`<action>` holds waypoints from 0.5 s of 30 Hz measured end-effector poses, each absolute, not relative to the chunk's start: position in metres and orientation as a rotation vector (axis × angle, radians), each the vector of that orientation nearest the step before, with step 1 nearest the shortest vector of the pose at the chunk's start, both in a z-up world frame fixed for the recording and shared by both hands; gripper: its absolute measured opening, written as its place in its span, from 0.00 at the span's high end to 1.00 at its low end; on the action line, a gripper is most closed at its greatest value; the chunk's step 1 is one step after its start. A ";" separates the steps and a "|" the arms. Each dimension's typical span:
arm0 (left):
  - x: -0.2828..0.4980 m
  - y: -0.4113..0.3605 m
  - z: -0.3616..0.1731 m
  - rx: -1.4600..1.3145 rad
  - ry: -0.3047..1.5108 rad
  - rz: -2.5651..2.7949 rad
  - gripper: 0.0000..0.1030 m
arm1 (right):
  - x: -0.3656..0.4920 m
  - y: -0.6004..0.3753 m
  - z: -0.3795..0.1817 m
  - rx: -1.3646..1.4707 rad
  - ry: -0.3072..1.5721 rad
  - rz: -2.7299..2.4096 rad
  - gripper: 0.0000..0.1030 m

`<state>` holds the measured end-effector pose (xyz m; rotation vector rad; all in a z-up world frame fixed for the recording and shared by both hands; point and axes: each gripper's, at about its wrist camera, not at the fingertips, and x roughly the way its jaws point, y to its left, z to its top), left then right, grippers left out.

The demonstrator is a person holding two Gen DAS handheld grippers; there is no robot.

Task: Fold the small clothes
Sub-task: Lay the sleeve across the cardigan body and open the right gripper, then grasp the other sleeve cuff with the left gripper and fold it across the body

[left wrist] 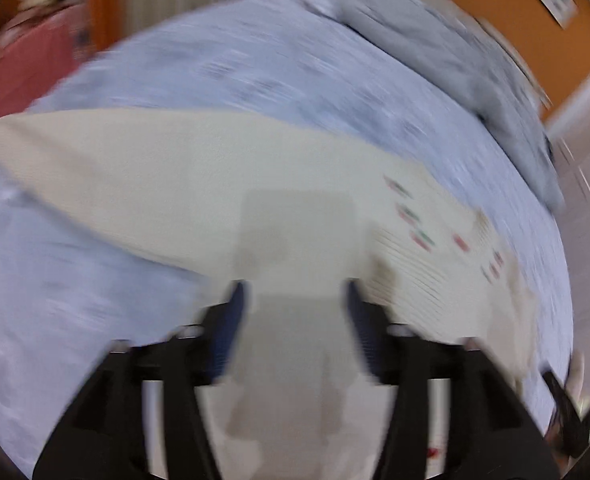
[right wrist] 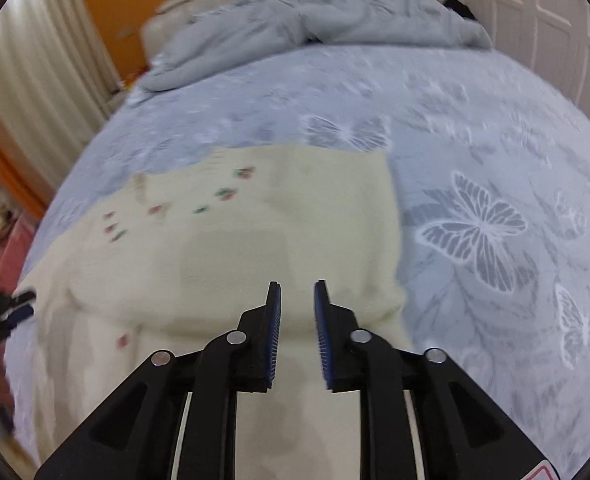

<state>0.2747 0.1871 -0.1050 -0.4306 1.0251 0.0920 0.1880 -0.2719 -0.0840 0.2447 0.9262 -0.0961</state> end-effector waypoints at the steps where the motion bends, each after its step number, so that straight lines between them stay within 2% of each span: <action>1: 0.273 0.215 -0.105 -0.454 1.011 0.154 0.33 | 0.176 -0.267 -0.083 0.239 0.930 -0.078 0.79; 2: 0.272 0.241 -0.106 -0.482 1.001 0.208 0.33 | 0.161 -0.257 -0.085 0.241 0.948 -0.055 0.76; 6: 0.267 0.358 -0.121 -0.666 0.949 0.449 0.31 | 0.122 -0.232 -0.096 0.252 1.023 -0.032 0.75; 9: 0.271 0.411 -0.137 -0.777 0.946 0.541 0.31 | 0.102 -0.218 -0.114 0.266 1.097 -0.025 0.75; 10: 0.275 0.426 -0.145 -0.835 0.953 0.548 0.35 | 0.098 -0.214 -0.117 0.270 1.111 -0.030 0.75; 12: 0.278 0.439 -0.155 -0.922 0.944 0.527 0.62 | 0.092 -0.204 -0.119 0.276 1.145 -0.031 0.75; 13: 0.282 0.442 -0.159 -0.962 0.942 0.491 0.85 | 0.091 -0.200 -0.118 0.271 1.147 -0.033 0.75; 15: 0.286 0.439 -0.149 -0.945 0.939 0.490 0.91 | 0.092 -0.193 -0.115 0.252 1.141 -0.030 0.75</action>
